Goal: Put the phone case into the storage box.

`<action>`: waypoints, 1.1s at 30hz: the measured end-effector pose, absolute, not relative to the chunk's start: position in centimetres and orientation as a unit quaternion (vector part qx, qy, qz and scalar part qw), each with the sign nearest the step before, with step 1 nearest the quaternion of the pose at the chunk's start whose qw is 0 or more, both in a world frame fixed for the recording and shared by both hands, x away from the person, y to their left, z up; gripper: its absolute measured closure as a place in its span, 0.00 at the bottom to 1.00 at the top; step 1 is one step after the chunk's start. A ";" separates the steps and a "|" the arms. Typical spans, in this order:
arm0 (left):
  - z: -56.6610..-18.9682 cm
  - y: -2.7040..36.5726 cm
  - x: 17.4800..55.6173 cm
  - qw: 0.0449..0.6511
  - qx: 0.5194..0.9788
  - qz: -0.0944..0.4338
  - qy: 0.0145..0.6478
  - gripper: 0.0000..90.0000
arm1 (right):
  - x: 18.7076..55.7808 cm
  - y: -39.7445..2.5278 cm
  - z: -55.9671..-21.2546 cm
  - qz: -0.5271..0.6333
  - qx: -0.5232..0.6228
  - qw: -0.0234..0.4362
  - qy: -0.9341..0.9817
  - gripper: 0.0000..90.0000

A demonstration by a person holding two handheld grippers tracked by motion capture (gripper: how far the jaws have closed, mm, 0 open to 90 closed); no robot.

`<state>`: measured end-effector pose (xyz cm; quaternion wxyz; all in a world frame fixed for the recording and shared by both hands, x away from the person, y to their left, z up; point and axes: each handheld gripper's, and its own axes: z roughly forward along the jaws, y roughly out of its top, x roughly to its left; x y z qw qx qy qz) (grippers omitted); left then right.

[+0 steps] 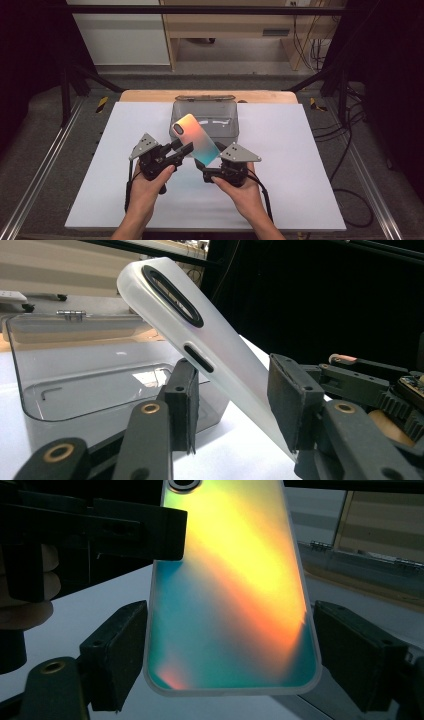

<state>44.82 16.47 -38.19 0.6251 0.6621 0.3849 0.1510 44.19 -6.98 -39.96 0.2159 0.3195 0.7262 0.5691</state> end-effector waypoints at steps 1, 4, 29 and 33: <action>-38.2 16.4 44.8 0.625 0.662 0.150 0.385 0.63 | 44.2 -7.0 -40.0 0.569 0.319 0.216 0.726 0.20; -38.2 16.4 44.8 0.625 0.663 0.148 0.385 0.64 | 44.2 -7.0 -40.0 0.569 0.319 0.217 0.726 0.20; -38.5 16.1 44.7 0.628 0.661 0.138 0.387 0.67 | 44.2 -7.0 -40.0 0.569 0.320 0.217 0.726 0.20; -38.6 16.0 44.7 0.631 0.657 0.131 0.391 0.67 | 44.2 -7.0 -40.0 0.569 0.322 0.217 0.725 0.20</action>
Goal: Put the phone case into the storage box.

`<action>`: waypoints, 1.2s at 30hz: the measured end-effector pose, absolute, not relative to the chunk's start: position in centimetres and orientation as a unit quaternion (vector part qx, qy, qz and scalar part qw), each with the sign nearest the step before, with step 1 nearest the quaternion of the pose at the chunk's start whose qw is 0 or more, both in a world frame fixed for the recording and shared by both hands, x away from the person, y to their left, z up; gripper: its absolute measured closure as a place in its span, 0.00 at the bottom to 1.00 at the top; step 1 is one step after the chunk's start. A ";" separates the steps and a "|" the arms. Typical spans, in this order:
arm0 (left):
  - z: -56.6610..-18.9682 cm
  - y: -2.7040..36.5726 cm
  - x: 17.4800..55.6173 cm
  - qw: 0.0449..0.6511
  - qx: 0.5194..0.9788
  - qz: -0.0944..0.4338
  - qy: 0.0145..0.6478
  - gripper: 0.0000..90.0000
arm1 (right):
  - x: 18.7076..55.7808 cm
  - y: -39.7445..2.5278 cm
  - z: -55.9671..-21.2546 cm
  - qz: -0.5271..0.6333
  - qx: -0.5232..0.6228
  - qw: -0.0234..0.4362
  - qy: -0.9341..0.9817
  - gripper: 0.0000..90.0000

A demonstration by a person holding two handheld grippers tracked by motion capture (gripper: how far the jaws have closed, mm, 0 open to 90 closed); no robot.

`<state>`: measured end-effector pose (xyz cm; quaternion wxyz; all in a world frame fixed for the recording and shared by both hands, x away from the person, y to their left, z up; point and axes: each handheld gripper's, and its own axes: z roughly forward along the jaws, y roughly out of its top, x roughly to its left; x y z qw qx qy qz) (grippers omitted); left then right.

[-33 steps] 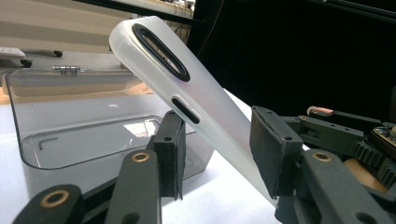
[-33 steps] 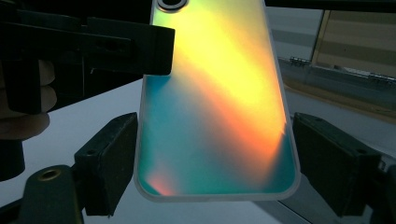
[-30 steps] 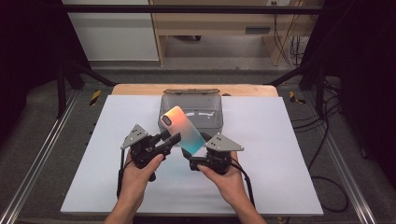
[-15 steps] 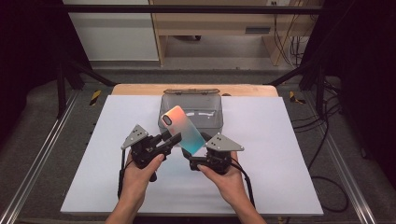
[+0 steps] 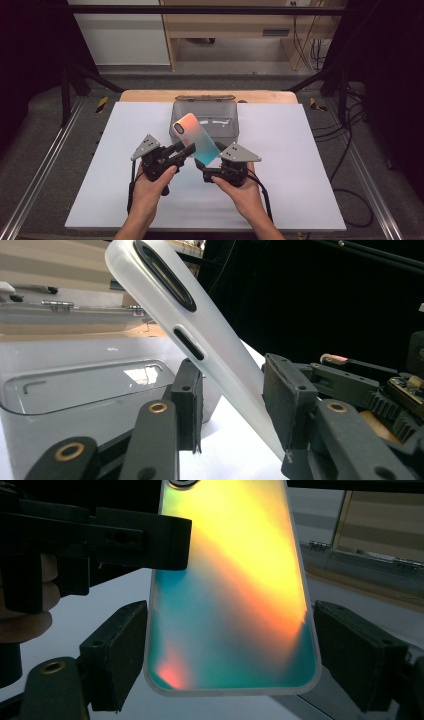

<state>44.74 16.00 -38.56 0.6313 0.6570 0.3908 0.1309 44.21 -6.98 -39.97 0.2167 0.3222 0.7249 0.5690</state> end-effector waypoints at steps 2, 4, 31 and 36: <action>-38.6 15.9 44.7 0.632 0.656 0.131 0.391 0.68 | 44.2 -7.0 -40.0 0.569 0.324 0.216 0.724 0.20; -38.7 15.9 44.7 0.633 0.654 0.129 0.393 0.68 | 44.2 -7.0 -40.0 0.569 0.324 0.216 0.724 0.20; -39.2 15.6 44.8 0.645 0.642 0.097 0.403 0.73 | 44.2 -6.9 -40.0 0.570 0.324 0.213 0.724 0.20; -39.3 15.7 44.9 0.659 0.630 0.078 0.403 0.79 | 44.2 -6.9 -40.1 0.570 0.324 0.212 0.724 0.19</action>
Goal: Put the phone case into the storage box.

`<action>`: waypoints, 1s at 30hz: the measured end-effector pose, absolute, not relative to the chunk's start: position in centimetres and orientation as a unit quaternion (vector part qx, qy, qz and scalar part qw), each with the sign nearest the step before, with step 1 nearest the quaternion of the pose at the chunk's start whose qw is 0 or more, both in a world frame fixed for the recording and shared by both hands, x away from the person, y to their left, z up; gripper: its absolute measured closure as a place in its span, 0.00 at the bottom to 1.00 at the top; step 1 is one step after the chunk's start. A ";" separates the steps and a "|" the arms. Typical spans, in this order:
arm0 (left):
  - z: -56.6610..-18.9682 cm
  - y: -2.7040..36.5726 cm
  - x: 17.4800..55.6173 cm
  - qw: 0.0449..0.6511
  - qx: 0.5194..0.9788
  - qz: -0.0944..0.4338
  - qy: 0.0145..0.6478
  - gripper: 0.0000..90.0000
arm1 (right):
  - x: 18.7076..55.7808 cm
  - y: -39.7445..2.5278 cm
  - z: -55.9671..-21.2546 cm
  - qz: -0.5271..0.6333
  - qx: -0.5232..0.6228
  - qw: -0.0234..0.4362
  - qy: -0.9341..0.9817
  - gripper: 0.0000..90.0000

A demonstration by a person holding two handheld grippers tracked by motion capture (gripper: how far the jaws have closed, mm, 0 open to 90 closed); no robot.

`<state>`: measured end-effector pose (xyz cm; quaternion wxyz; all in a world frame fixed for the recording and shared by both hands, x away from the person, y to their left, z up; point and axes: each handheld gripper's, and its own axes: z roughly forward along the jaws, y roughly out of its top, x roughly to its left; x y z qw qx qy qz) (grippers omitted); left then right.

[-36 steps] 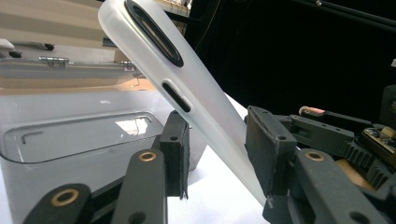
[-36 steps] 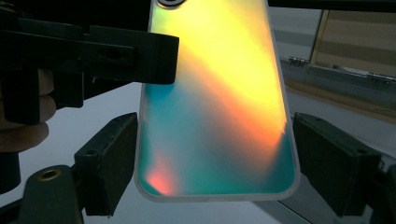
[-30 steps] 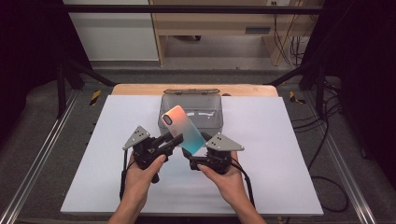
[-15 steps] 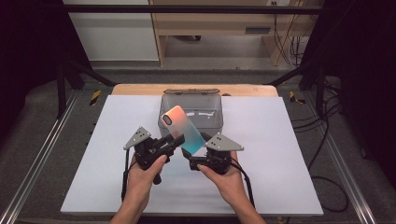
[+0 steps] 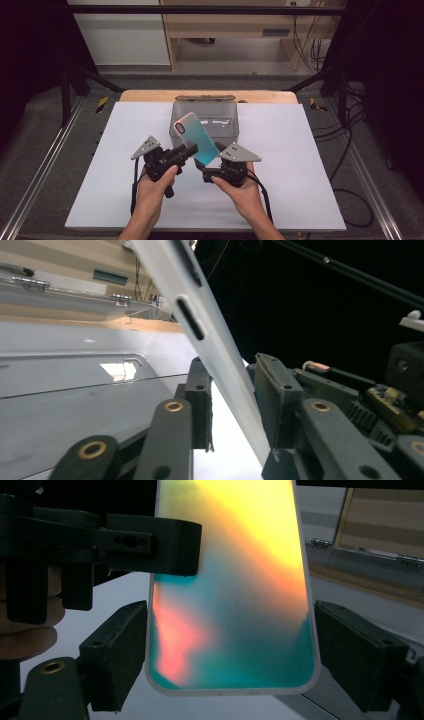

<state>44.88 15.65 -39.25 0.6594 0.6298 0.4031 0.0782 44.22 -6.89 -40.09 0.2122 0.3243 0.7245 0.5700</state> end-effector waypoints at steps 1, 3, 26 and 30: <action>-39.2 15.7 44.9 0.662 0.630 0.074 0.400 0.81 | 44.2 -6.9 -40.1 0.569 0.325 0.210 0.726 0.19; -39.1 15.6 44.8 0.668 0.627 0.066 0.394 0.89 | 44.3 -6.7 -40.3 0.569 0.326 0.210 0.725 0.19; -38.7 16.4 44.6 0.658 0.642 0.092 0.384 0.90 | 44.0 -6.2 -40.8 0.556 0.314 0.201 0.743 0.12; -38.7 16.6 44.7 0.656 0.643 0.093 0.385 0.90 | 44.0 -6.4 -40.9 0.554 0.316 0.199 0.744 0.11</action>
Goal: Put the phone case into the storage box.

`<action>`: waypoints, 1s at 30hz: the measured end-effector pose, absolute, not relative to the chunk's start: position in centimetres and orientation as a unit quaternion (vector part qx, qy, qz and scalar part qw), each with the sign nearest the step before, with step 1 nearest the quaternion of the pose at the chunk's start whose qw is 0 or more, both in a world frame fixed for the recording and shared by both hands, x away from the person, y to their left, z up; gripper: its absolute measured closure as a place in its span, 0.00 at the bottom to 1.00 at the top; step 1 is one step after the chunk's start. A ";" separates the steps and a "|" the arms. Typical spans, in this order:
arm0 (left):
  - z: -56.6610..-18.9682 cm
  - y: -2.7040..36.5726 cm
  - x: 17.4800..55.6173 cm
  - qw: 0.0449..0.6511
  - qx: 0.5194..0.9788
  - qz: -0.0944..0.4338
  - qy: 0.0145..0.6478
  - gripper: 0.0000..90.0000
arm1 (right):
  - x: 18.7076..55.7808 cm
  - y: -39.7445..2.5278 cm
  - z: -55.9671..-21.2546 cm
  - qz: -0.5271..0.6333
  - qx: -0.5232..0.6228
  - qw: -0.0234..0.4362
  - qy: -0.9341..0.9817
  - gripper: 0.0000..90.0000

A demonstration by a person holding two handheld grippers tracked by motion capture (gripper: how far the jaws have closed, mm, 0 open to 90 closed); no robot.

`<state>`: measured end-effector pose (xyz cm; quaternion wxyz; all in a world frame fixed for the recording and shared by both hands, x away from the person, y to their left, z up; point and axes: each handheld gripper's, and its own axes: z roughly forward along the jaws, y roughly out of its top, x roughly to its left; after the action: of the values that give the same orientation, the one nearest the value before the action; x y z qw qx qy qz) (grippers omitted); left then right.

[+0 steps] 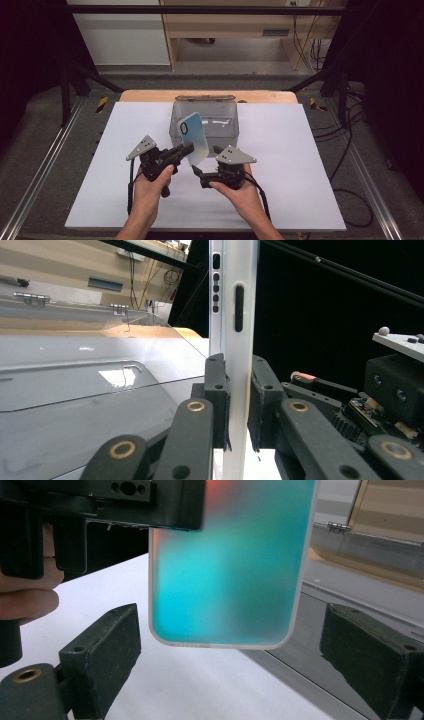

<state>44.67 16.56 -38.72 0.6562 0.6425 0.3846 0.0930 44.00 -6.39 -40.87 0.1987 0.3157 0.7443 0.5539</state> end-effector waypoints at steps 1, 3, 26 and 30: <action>-38.7 16.6 44.7 0.656 0.643 0.094 0.385 0.90 | 44.0 -6.4 -40.9 0.554 0.316 0.199 0.744 0.11; -38.7 16.7 44.7 0.655 0.643 0.095 0.384 0.90 | 44.0 -6.5 -40.9 0.553 0.317 0.199 0.744 0.11; -38.6 17.6 44.7 0.650 0.645 0.099 0.389 0.90 | 44.0 -6.6 -41.2 0.547 0.319 0.198 0.748 0.10; -38.6 17.7 44.7 0.650 0.645 0.102 0.389 0.90 | 44.1 -6.7 -41.3 0.544 0.317 0.202 0.750 0.10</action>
<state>44.71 17.68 -38.58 0.6498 0.6449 0.3892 0.1017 44.06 -6.68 -41.26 0.2020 0.3169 0.7499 0.5445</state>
